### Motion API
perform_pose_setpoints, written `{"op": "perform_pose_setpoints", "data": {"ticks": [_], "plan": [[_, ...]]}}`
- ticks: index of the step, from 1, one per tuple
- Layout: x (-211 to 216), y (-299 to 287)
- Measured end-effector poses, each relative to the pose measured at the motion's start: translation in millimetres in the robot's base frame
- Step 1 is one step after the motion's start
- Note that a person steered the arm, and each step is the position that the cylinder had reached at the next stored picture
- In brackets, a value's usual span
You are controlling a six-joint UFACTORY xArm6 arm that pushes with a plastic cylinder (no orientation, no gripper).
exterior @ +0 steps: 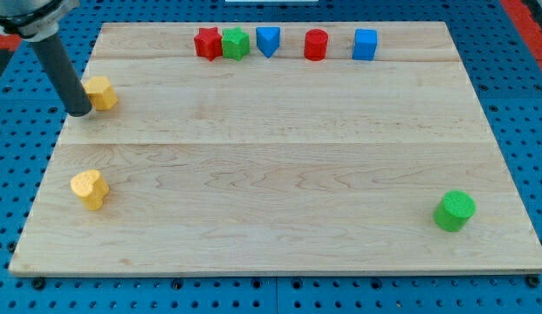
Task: Move the yellow hexagon left to the red star
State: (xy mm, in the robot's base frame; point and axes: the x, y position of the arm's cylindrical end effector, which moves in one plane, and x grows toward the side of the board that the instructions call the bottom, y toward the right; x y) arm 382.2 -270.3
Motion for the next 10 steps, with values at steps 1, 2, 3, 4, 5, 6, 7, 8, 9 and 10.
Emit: {"op": "perform_pose_setpoints", "data": {"ticks": [1, 2, 3, 4, 5, 6, 7, 8, 9, 10], "plan": [[-17.1, 40.2], [-33.9, 95.6], [-77.4, 123.3], [-51.9, 131.3], [-26.1, 116.8], [-41.6, 73.1], [-56.1, 59.3], [-46.7, 42.0], [-76.6, 43.8], [-96.0, 44.9]]}}
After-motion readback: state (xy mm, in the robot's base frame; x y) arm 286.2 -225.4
